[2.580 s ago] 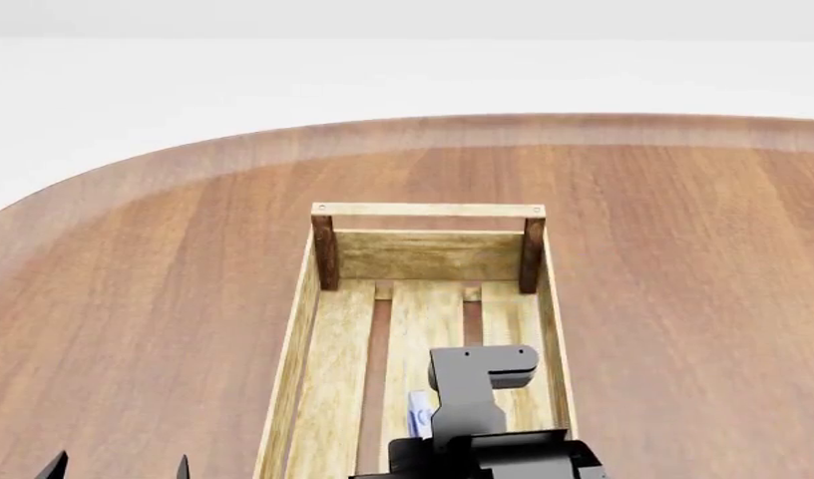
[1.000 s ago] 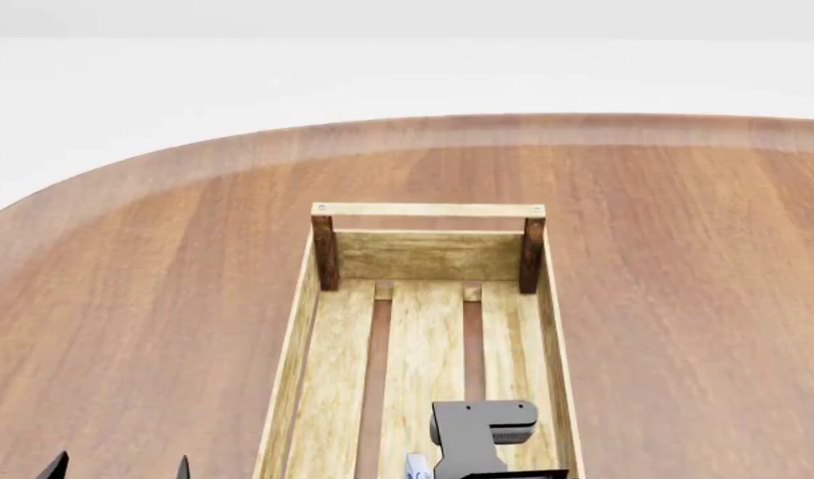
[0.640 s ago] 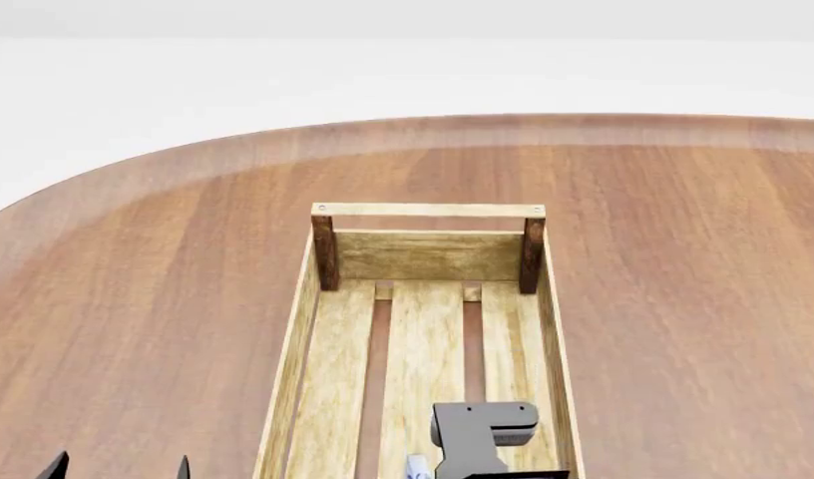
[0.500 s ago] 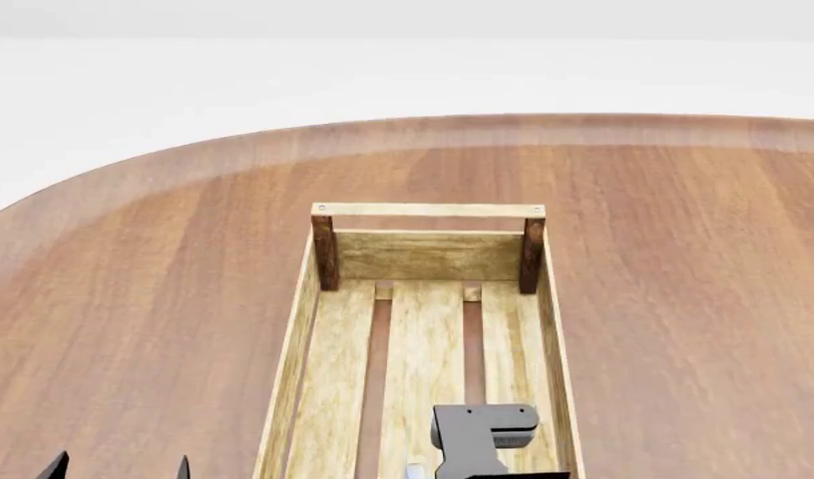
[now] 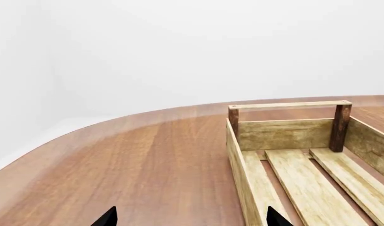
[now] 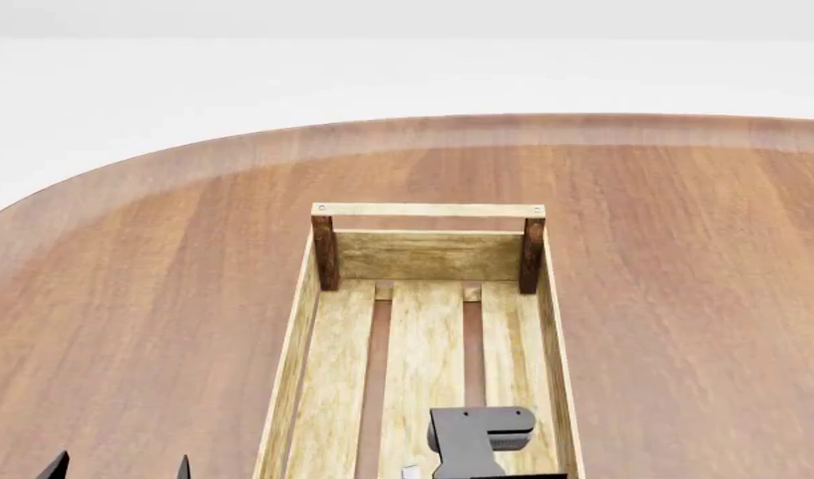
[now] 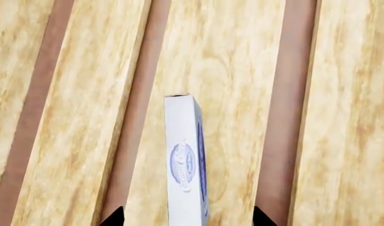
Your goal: Pick up the cream cheese and put it in the tray.
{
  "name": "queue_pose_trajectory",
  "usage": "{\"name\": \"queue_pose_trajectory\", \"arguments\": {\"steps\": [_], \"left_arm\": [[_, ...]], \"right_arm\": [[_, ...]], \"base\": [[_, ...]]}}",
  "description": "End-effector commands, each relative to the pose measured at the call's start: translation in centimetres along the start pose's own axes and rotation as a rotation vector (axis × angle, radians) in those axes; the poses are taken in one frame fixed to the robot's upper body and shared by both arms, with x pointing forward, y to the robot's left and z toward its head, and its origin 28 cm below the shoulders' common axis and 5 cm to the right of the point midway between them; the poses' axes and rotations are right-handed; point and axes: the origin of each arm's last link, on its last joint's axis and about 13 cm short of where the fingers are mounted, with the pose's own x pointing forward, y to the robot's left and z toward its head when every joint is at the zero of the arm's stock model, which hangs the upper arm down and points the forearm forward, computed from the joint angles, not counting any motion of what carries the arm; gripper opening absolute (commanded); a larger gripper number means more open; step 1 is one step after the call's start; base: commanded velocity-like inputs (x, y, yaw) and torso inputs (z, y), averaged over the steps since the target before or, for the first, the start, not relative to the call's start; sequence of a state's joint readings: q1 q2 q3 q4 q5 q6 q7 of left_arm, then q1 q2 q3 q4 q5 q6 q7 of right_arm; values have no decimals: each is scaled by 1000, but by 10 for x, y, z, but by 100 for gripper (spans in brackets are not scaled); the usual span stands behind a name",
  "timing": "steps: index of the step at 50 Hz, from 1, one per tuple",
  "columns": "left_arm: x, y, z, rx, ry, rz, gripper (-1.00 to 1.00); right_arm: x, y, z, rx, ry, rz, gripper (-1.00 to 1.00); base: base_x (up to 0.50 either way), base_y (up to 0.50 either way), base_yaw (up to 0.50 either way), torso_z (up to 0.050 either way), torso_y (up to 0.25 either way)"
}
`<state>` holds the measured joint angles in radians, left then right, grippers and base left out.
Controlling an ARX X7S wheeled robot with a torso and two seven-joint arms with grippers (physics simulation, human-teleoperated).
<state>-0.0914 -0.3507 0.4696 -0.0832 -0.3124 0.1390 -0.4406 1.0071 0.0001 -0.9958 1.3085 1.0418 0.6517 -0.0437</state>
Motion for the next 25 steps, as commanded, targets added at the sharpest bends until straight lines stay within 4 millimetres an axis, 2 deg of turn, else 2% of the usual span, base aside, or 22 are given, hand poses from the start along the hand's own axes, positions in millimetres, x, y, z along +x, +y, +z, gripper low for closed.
{"name": "queue_pose_trajectory", "arguments": {"steps": [1, 25], "left_arm": [[0, 0, 0, 1, -1, 0, 100], [-1, 1, 2, -5, 2, 1, 100]], "right_arm": [[-1, 0, 3, -8, -12, -7, 100], [4, 4, 8, -36, -136, 18, 100]], "base": [[0, 0, 0, 0, 0], [0, 0, 0, 0, 0]]}}
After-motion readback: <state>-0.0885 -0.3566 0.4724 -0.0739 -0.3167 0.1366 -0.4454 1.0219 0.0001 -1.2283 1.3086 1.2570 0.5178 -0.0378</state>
